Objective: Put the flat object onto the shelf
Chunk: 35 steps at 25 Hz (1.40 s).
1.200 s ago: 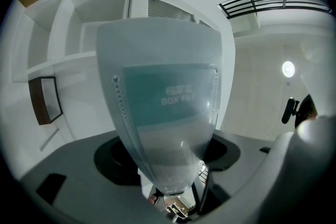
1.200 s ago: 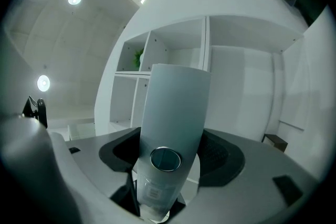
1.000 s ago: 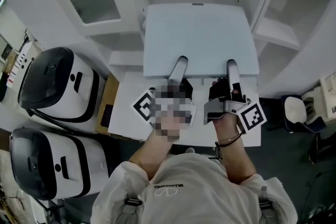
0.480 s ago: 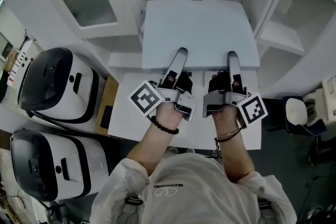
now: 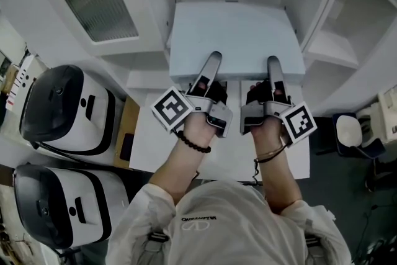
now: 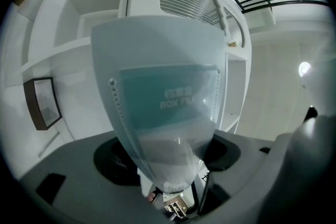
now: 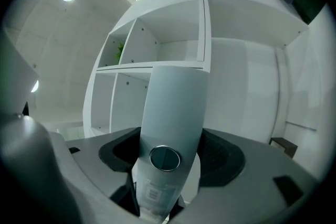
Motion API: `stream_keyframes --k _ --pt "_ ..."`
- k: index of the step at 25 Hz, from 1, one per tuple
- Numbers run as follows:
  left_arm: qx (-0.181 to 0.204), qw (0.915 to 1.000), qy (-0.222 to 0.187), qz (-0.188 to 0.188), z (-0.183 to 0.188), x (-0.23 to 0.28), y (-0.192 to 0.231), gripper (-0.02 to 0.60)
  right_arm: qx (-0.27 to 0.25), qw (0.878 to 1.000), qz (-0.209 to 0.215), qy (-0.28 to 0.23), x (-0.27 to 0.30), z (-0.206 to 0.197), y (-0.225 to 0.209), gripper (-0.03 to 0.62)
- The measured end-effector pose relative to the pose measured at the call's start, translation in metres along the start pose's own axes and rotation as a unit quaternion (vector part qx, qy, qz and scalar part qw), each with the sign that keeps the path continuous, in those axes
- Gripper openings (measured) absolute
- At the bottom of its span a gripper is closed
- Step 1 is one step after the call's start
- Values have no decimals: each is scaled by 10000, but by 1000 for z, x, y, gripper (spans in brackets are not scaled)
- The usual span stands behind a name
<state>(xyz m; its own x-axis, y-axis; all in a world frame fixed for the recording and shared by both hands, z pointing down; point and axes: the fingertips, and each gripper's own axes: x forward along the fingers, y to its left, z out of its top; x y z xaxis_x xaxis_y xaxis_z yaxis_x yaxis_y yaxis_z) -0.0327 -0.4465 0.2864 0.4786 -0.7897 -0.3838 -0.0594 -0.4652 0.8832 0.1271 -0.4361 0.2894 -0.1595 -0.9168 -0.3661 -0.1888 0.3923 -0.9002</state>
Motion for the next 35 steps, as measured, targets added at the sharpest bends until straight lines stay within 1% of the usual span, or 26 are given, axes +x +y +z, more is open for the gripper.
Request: stream_keyframes --k 5,9,12,16,18,21,24,26,28,30,33,34,35 --pt "15 10000 25 -61 0 1 -1 319 -9 10000 -14 -35 -2 0 0 327" --pt "-10 10000 26 27 17 21 6 319 -1 9999 -118 25 27 -3 -4 328" --pt "34 9999 73 114 22 26 10 319 1 9999 -157 28 34 -4 -5 330" --pt "-91 9999 -10 45 28 33 13 321 -14 9998 -200 41 42 -5 -6 330" --pt "-29 9999 11 111 31 36 18 322 -9 9998 -214 40 46 -4 -7 331" --pt "-96 9999 2 130 33 42 19 322 -11 9997 -249 41 52 -3 -9 331" --pt "-48 9997 -1 257 34 42 22 324 1 9996 -275 74 56 -3 -10 333" --pt "-112 9998 -24 178 33 43 20 325 -8 9996 -267 97 58 -3 -9 336" --pt "-227 9997 -50 11 33 44 16 330 -19 9996 -245 120 58 -4 -8 337" --pt "-252 9996 -55 -107 33 43 13 339 -56 9997 -196 145 58 -5 -6 337" --pt "-185 9996 -32 -218 32 42 9 375 -199 9996 -17 203 55 -7 1 350" --pt "-165 9996 -23 -229 32 41 8 395 -263 9994 53 215 52 -8 4 353" --pt "-150 9996 -21 -223 31 38 8 402 -355 9991 113 201 48 -8 6 353"
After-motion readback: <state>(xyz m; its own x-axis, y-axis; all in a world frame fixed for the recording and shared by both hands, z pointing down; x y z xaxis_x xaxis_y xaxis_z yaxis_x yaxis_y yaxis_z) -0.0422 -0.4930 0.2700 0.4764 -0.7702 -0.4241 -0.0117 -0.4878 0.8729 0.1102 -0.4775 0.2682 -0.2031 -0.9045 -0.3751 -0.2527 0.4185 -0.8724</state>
